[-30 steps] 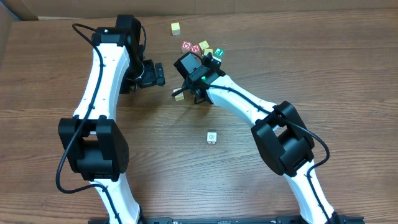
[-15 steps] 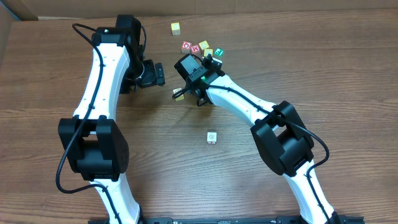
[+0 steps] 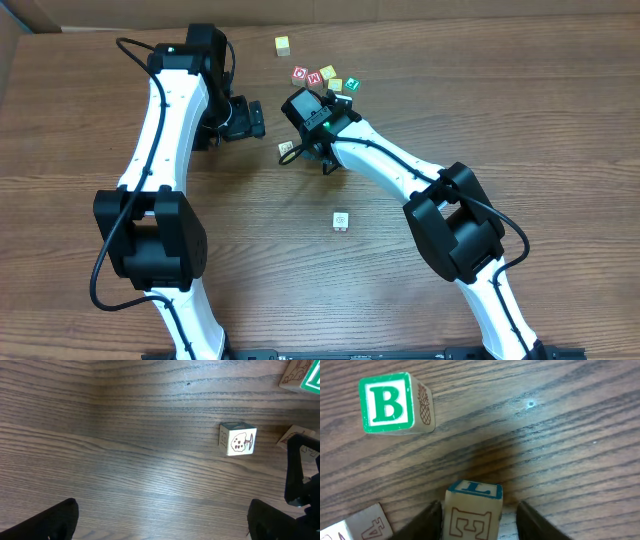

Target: Flip 4 blocks

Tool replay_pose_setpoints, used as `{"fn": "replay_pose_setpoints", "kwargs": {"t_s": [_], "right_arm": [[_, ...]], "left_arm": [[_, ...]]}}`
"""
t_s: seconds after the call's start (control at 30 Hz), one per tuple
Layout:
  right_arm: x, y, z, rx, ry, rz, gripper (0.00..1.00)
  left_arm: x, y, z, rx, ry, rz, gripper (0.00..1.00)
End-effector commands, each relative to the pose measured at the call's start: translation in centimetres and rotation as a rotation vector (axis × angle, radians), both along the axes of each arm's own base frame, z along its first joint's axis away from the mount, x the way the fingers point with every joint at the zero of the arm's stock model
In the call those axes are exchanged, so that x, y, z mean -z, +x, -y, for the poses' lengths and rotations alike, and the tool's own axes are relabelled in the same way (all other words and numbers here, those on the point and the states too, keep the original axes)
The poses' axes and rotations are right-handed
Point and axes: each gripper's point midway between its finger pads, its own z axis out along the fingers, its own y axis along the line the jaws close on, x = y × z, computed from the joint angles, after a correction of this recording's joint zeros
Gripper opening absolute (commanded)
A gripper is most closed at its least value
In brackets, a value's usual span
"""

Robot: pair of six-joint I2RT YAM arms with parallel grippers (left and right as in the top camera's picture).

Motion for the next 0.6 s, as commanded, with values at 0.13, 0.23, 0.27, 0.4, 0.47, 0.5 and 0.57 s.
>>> {"fn": "replay_pose_setpoints", "kwargs": {"t_s": [0.13,0.23,0.27,0.4,0.47,0.5,0.57], "right_arm": [[-1.5,0.5,-0.4,-0.01,0.024,0.023,0.29],[-3.0,0.4,-0.3,-0.01,0.025,0.024,0.26],[-3.7,0.3,-0.3,-0.01,0.027,0.028,0.26],[-8.7,0.0,-0.3,-0.05,0.053,0.059,0.25],[-11.7,-1.0,-0.7,-0.105,0.087,0.056,0.24],[-13.0,-1.8,-0.6,-0.117,0.109,0.045,0.24],[-15.3,-3.6,-0.2,-0.136,0.139,0.01,0.21]], "left_arm": [[-0.8,-0.1,-0.1,-0.02,0.01,0.02,1.0],[-0.8,0.0,-0.1,-0.02,0.01,0.02,1.0],[-0.8,0.0,-0.1,-0.02,0.01,0.02,1.0],[-0.8,-0.1,-0.1,-0.02,0.01,0.02,1.0],[-0.8,-0.1,-0.1,-0.02,0.01,0.02,1.0],[-0.8,-0.1,-0.1,-0.02,0.01,0.02,1.0],[-0.8,-0.1,-0.1,-0.02,0.01,0.02,1.0]]}}
